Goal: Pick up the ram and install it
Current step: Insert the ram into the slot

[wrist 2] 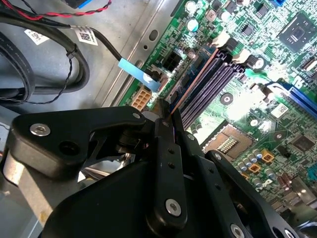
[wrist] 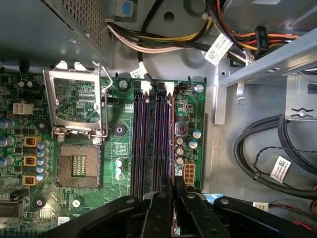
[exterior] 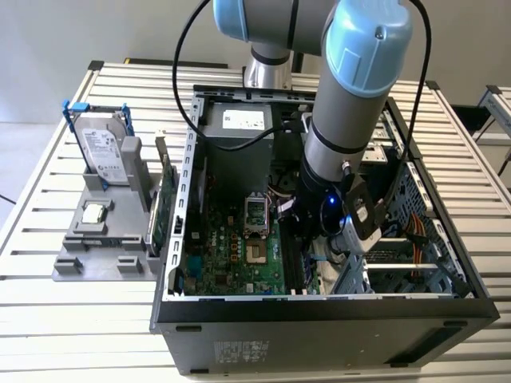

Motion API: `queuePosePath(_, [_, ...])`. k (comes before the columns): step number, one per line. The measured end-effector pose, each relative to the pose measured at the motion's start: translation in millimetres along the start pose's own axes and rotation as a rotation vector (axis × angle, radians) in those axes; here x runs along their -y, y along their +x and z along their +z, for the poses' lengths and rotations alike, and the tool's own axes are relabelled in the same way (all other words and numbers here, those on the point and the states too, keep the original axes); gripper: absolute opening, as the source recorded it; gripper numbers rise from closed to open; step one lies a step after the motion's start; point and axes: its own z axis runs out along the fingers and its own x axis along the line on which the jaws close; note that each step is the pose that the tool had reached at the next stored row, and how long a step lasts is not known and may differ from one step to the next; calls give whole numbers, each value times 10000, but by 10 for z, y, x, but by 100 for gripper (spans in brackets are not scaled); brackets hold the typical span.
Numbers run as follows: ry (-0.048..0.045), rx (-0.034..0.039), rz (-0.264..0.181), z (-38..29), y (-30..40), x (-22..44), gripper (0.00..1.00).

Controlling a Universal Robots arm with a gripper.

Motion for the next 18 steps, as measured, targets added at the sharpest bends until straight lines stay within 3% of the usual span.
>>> queuePosePath(18, [1,1,0,64,0,-24,0])
